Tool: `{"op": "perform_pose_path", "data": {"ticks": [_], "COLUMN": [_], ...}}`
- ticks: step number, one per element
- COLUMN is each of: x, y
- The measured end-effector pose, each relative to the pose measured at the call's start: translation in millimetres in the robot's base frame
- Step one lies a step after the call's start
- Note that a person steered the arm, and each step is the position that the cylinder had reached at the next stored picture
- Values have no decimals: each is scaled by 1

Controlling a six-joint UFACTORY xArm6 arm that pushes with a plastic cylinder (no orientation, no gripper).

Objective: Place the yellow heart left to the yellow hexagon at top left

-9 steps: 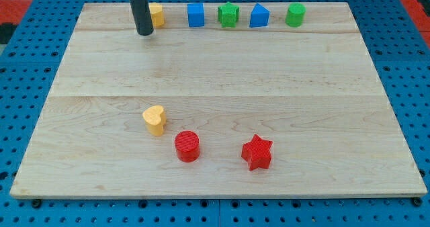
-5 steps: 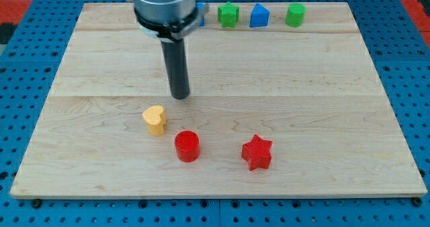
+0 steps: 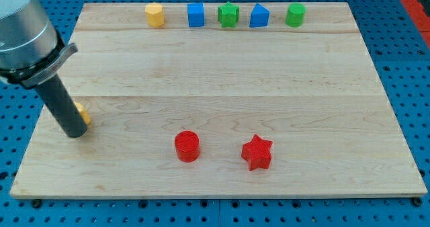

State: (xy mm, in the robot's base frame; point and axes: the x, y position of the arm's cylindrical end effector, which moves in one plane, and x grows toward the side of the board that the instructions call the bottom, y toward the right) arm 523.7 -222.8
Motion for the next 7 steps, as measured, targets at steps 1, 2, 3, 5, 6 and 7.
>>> {"op": "perform_pose_path", "data": {"ticks": [1, 2, 3, 5, 6, 7], "x": [20, 30, 30, -39, -66, -107], "y": [-5, -13, -13, -22, -22, -22]}}
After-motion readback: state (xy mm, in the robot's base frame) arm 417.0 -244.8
